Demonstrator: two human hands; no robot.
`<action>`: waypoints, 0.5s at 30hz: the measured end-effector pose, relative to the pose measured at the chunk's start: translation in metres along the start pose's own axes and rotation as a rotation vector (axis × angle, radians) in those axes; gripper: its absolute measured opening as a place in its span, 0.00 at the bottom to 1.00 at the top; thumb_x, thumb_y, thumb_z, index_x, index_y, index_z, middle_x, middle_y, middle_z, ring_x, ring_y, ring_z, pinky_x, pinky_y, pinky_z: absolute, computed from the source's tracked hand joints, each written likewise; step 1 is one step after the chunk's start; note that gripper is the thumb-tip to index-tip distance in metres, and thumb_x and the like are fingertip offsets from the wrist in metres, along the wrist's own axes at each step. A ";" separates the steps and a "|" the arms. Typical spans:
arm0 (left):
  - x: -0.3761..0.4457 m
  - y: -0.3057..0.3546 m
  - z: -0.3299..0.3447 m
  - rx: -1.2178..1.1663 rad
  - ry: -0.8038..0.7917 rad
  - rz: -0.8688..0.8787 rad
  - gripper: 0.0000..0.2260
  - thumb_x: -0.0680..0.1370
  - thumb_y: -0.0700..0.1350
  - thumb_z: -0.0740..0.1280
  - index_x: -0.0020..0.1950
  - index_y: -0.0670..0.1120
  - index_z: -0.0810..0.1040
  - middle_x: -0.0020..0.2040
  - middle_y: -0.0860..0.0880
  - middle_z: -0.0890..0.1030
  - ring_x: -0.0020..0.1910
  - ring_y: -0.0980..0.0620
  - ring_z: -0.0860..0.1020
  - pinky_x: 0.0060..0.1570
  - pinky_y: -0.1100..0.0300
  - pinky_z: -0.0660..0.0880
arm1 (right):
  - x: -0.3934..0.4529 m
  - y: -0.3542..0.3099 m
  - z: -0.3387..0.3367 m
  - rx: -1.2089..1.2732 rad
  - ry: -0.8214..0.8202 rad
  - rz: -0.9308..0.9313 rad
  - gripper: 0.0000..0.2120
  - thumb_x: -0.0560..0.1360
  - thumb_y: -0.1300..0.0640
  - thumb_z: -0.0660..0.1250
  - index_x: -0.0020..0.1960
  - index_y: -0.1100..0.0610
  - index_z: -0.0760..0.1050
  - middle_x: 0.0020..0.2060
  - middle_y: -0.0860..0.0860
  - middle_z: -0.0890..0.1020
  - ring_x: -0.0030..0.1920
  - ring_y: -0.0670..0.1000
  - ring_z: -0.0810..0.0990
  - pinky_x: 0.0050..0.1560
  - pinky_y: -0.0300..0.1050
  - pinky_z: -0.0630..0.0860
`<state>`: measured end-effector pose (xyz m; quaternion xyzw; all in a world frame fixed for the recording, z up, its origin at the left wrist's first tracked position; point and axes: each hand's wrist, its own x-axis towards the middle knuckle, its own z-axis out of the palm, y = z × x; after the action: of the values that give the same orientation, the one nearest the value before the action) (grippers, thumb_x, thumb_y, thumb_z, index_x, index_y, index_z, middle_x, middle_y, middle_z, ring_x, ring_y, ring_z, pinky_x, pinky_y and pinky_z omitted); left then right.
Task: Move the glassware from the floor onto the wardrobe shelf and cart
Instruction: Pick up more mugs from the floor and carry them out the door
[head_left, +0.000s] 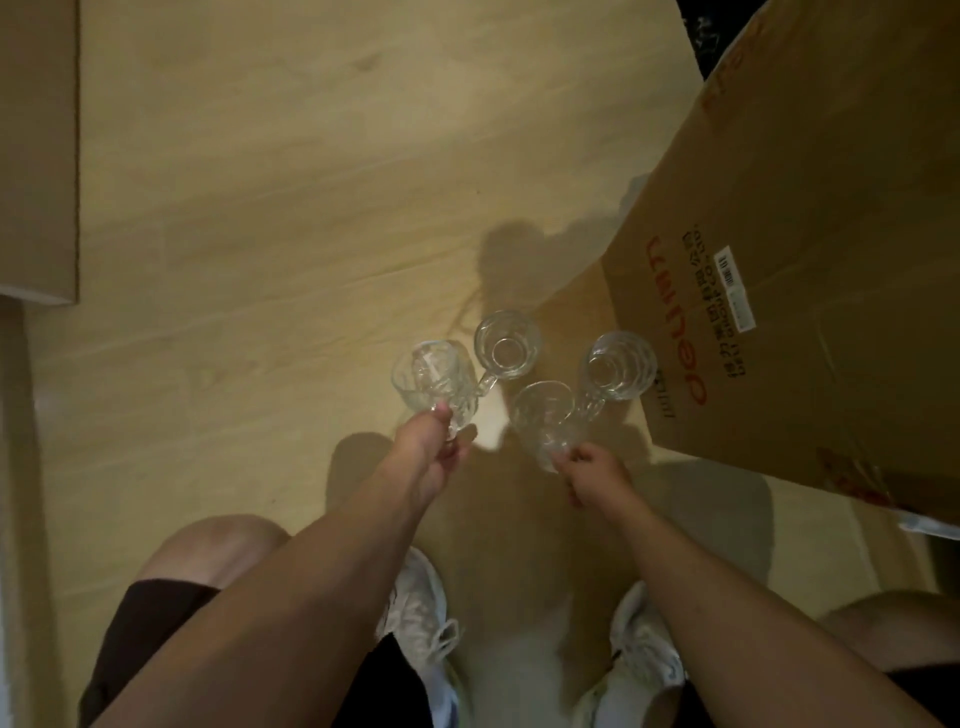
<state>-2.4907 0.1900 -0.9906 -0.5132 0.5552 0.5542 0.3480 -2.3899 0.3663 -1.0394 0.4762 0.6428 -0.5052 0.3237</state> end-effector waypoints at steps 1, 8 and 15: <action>-0.017 0.001 -0.009 0.004 -0.011 -0.018 0.10 0.84 0.48 0.63 0.60 0.43 0.77 0.46 0.44 0.81 0.36 0.51 0.78 0.28 0.61 0.77 | -0.012 -0.001 0.000 0.075 -0.013 0.050 0.06 0.78 0.51 0.71 0.47 0.53 0.77 0.37 0.52 0.77 0.36 0.51 0.73 0.37 0.47 0.74; -0.150 0.026 -0.061 -0.010 -0.072 -0.088 0.09 0.84 0.47 0.63 0.58 0.43 0.78 0.47 0.42 0.77 0.45 0.46 0.75 0.47 0.54 0.80 | -0.159 -0.040 -0.037 0.189 -0.184 0.275 0.13 0.82 0.48 0.64 0.56 0.58 0.73 0.41 0.56 0.73 0.37 0.52 0.72 0.38 0.47 0.74; -0.339 0.097 -0.094 -0.070 -0.151 -0.040 0.11 0.84 0.50 0.62 0.51 0.44 0.75 0.52 0.39 0.73 0.42 0.46 0.75 0.55 0.50 0.77 | -0.354 -0.163 -0.095 0.233 -0.189 0.172 0.16 0.81 0.44 0.64 0.52 0.58 0.72 0.43 0.57 0.73 0.42 0.54 0.73 0.48 0.51 0.77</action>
<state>-2.4881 0.1472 -0.6284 -0.4928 0.4974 0.6032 0.3820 -2.4176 0.3507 -0.6398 0.5140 0.5036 -0.5893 0.3673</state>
